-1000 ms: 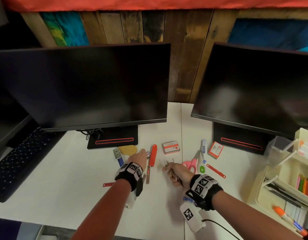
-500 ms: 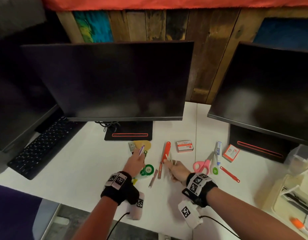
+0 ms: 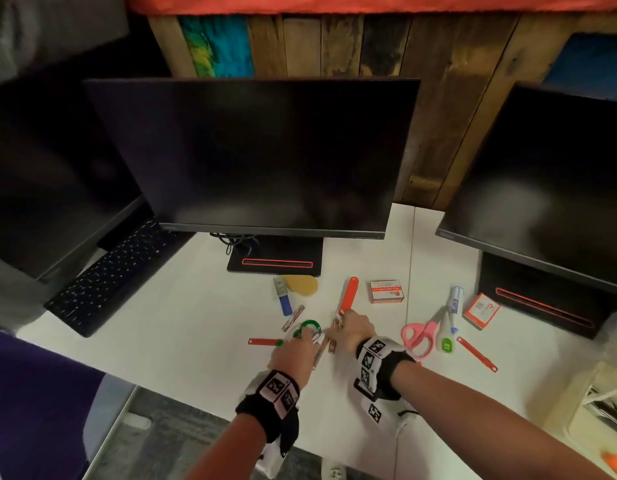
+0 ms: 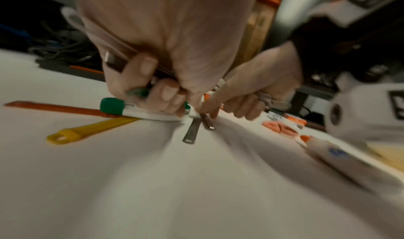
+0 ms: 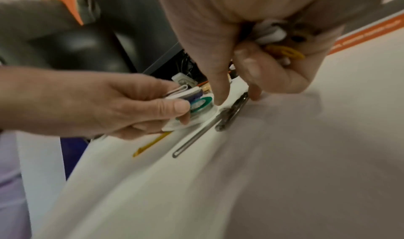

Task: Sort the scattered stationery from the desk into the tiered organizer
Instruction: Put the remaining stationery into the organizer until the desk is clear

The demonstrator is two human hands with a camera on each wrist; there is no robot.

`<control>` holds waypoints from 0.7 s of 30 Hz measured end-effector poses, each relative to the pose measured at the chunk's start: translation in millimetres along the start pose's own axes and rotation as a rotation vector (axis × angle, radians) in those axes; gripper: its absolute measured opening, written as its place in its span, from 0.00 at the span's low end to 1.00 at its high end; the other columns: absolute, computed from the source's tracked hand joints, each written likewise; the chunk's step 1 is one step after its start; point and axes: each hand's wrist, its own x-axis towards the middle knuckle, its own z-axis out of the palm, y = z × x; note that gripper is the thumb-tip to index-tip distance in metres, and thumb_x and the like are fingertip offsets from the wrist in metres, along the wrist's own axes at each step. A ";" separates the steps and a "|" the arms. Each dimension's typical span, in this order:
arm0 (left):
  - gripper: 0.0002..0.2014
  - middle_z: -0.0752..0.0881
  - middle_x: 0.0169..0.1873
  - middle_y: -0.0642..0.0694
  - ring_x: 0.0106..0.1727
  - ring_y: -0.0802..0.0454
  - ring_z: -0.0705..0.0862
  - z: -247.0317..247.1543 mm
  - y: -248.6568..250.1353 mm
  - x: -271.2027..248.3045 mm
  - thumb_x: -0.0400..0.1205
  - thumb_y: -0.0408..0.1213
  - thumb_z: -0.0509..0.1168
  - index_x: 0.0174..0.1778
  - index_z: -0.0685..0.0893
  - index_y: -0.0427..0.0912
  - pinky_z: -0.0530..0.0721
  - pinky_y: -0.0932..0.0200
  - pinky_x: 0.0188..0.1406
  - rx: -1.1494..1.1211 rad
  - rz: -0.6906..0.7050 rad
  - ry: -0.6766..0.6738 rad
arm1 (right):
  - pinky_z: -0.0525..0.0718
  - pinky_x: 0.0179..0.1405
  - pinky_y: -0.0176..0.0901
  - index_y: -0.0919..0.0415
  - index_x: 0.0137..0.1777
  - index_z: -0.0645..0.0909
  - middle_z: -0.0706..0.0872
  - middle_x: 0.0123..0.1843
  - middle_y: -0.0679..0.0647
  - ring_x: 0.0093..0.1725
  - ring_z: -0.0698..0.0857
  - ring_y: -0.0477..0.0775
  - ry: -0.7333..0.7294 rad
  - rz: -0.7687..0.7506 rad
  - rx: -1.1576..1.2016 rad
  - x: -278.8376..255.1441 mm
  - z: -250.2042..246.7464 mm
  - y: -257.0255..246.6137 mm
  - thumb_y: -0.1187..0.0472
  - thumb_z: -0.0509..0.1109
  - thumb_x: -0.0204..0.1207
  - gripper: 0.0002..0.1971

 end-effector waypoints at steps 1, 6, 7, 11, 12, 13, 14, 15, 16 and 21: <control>0.20 0.83 0.59 0.42 0.58 0.43 0.84 0.8 2.0 0.0 0.88 0.45 0.51 0.75 0.63 0.43 0.80 0.51 0.50 0.043 0.009 0.002 | 0.81 0.53 0.44 0.63 0.62 0.75 0.84 0.60 0.57 0.60 0.84 0.59 0.009 0.019 -0.050 0.6 0.3 -2.6 0.50 0.70 0.75 0.22; 0.30 0.86 0.57 0.40 0.55 0.43 0.86 8.6 9.7 3.2 0.85 0.49 0.56 0.79 0.58 0.37 0.83 0.51 0.49 0.206 0.021 -0.038 | 0.82 0.54 0.44 0.65 0.61 0.78 0.84 0.62 0.59 0.60 0.85 0.59 -0.022 0.031 -0.154 4.7 0.7 -2.6 0.66 0.57 0.82 0.13; 0.28 0.86 0.57 0.40 0.56 0.44 0.86 8.4 12.1 4.1 0.86 0.48 0.56 0.77 0.61 0.36 0.82 0.51 0.50 0.224 0.030 -0.043 | 0.83 0.50 0.43 0.64 0.59 0.79 0.85 0.61 0.60 0.59 0.85 0.59 -0.064 0.032 -0.129 6.2 -1.2 0.5 0.65 0.56 0.82 0.12; 0.16 0.84 0.60 0.39 0.61 0.43 0.84 6.8 20.4 9.9 0.86 0.38 0.58 0.67 0.71 0.36 0.82 0.52 0.54 0.217 0.018 -0.078 | 0.73 0.27 0.37 0.64 0.47 0.73 0.81 0.48 0.59 0.47 0.81 0.58 -0.192 0.011 -0.001 3.2 -10.1 15.6 0.59 0.60 0.81 0.07; 0.14 0.84 0.61 0.39 0.61 0.43 0.83 6.0 21.6 11.4 0.85 0.36 0.59 0.66 0.73 0.36 0.82 0.52 0.54 0.232 0.021 -0.095 | 0.73 0.27 0.37 0.64 0.47 0.73 0.79 0.46 0.58 0.44 0.79 0.57 -0.211 0.007 0.027 0.0 -13.9 19.0 0.58 0.60 0.81 0.08; 0.13 0.84 0.61 0.40 0.62 0.43 0.83 4.8 22.8 13.3 0.85 0.33 0.58 0.65 0.73 0.37 0.81 0.52 0.55 0.256 0.032 -0.121 | 0.74 0.26 0.38 0.64 0.46 0.73 0.79 0.44 0.58 0.41 0.79 0.57 -0.218 -0.001 0.056 -2.1 -18.2 23.4 0.58 0.59 0.81 0.09; 0.13 0.83 0.61 0.40 0.63 0.43 0.83 3.9 23.5 15.6 0.85 0.32 0.58 0.65 0.73 0.37 0.81 0.52 0.56 0.285 0.049 -0.148 | 0.75 0.24 0.38 0.64 0.46 0.72 0.78 0.42 0.57 0.37 0.79 0.56 -0.222 0.000 0.098 -5.3 -22.9 27.0 0.59 0.57 0.81 0.09; 0.14 0.82 0.63 0.40 0.64 0.43 0.82 2.4 24.2 17.5 0.85 0.31 0.57 0.66 0.72 0.36 0.81 0.52 0.57 0.314 0.069 -0.172 | 0.73 0.22 0.39 0.63 0.45 0.72 0.77 0.39 0.56 0.32 0.76 0.54 -0.223 -0.002 0.159 -7.2 -26.8 31.6 0.59 0.55 0.82 0.09; 0.14 0.82 0.63 0.40 0.65 0.42 0.82 1.3 25.0 19.8 0.85 0.31 0.56 0.67 0.71 0.36 0.80 0.51 0.58 0.330 0.083 -0.188 | 0.71 0.20 0.40 0.61 0.43 0.71 0.76 0.37 0.55 0.28 0.73 0.52 -0.226 0.007 0.245 -8.4 -30.5 36.9 0.59 0.54 0.82 0.09; 0.14 0.83 0.60 0.40 0.61 0.41 0.83 2.0 28.6 22.9 0.83 0.35 0.56 0.64 0.73 0.38 0.80 0.54 0.54 0.248 0.068 -0.209 | 0.68 0.20 0.36 0.58 0.37 0.71 0.73 0.30 0.53 0.24 0.71 0.49 -0.209 0.031 0.602 -22.1 -44.8 71.3 0.58 0.56 0.82 0.11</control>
